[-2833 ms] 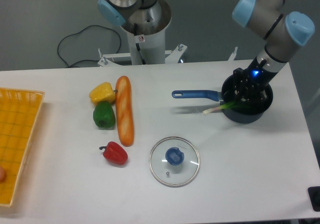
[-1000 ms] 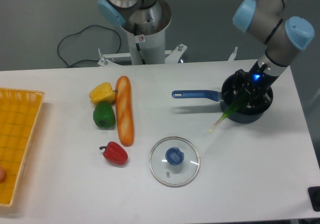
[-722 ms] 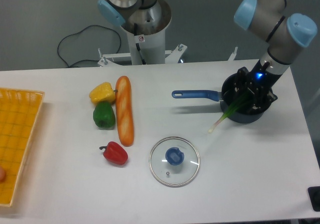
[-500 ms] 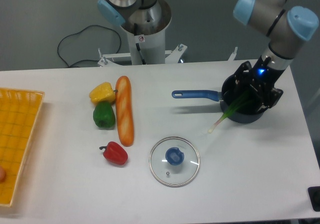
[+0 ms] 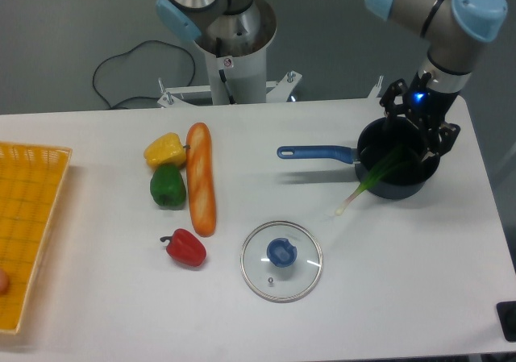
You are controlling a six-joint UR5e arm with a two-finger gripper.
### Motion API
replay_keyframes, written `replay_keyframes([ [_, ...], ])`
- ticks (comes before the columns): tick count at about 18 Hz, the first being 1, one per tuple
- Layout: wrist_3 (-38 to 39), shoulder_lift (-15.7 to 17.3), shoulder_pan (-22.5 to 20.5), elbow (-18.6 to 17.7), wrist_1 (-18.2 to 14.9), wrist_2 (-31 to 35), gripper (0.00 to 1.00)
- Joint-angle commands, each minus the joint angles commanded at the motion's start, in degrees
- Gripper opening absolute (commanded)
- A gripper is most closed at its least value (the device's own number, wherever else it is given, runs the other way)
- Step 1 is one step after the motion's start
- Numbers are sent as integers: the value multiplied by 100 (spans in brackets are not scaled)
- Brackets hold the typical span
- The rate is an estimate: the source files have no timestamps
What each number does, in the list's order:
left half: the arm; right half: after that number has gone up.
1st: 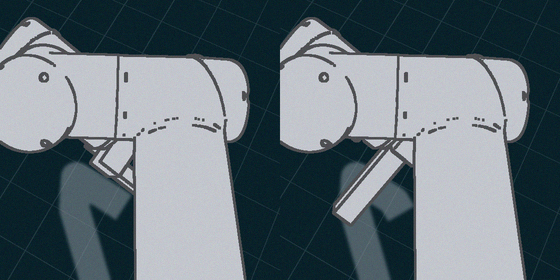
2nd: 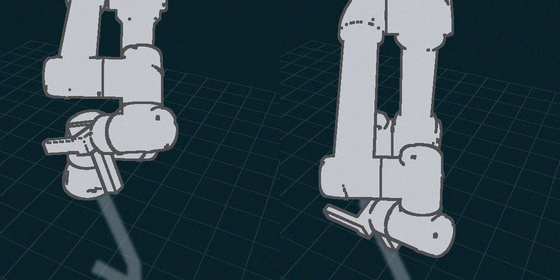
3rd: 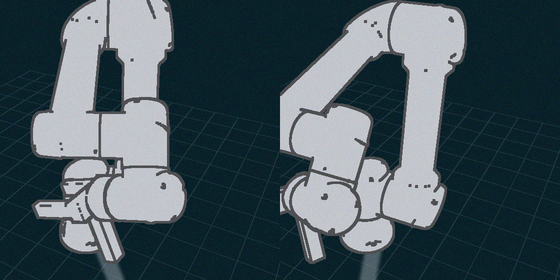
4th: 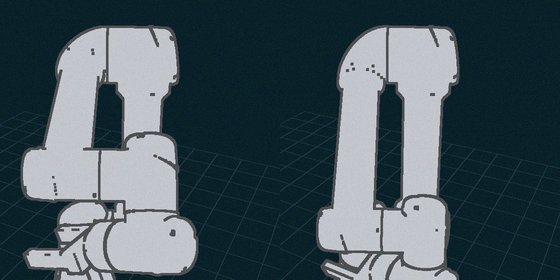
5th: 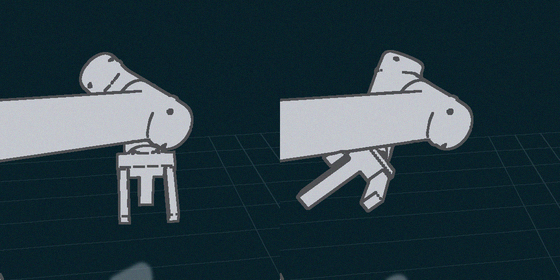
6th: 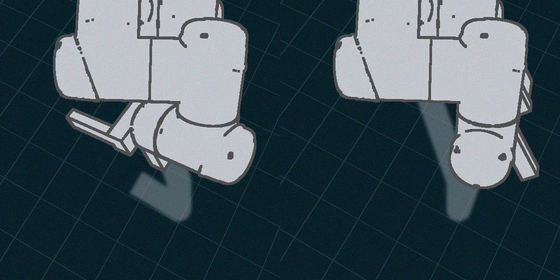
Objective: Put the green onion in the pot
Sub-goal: 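Raise the open gripper up out of the pot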
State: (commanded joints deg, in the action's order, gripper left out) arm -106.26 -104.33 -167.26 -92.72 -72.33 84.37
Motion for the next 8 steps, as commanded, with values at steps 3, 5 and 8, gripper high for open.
replay_keyframes([
  [3,-79,-9,123,17,9,87,100],
  [5,-70,-17,272,18,9,368,100],
  [8,-53,-9,369,18,-17,413,100],
])
